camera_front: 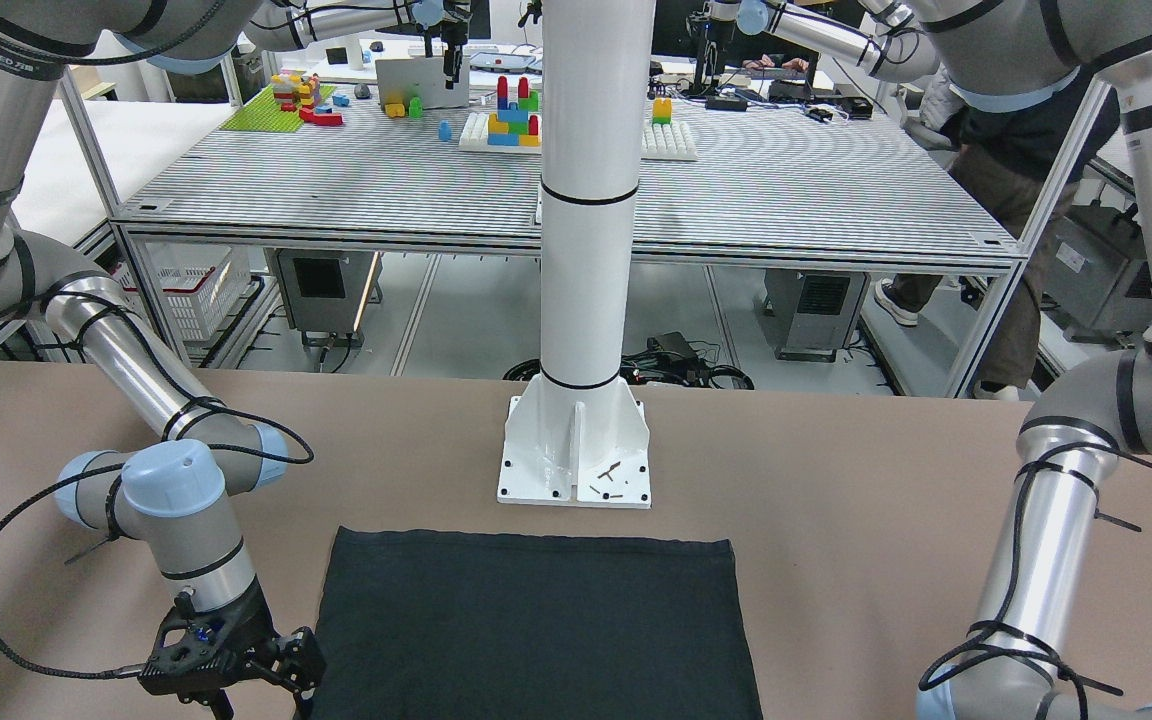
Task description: Fold clothes
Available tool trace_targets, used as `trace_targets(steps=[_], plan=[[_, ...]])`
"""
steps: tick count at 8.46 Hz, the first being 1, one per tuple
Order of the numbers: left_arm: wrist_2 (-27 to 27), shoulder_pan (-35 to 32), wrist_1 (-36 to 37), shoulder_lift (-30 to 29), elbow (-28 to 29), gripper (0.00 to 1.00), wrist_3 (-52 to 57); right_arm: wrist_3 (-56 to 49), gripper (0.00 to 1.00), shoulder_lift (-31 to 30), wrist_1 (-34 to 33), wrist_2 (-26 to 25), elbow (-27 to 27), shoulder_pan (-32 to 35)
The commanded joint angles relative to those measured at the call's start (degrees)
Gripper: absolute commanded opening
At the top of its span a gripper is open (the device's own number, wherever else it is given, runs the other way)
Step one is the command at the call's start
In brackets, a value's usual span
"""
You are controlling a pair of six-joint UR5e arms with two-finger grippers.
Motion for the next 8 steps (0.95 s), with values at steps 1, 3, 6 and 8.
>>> trace_targets(steps=[1, 3, 6, 8], plan=[[0.2, 1.2, 2.0, 2.0, -8.9, 0.00, -7.8, -0.1, 0.95, 0.1, 0.0, 0.0, -0.3, -0.1], [3.2, 4.5, 5.4, 1.4, -12.3, 0.00, -12.6, -0.3, 0.95, 0.1, 0.0, 0.0, -0.5, -0.1], [8.4, 7.8, 13.4, -9.4, -5.6, 0.00, -16.0, -0.4, 0.95, 0.1, 0.1, 0.0, -0.6, -0.2], [10.7, 9.1, 13.5, -12.4, -1.9, 0.00, -17.2, -0.7, 0.95, 0.1, 0.2, 0.0, -1.2, -0.2]])
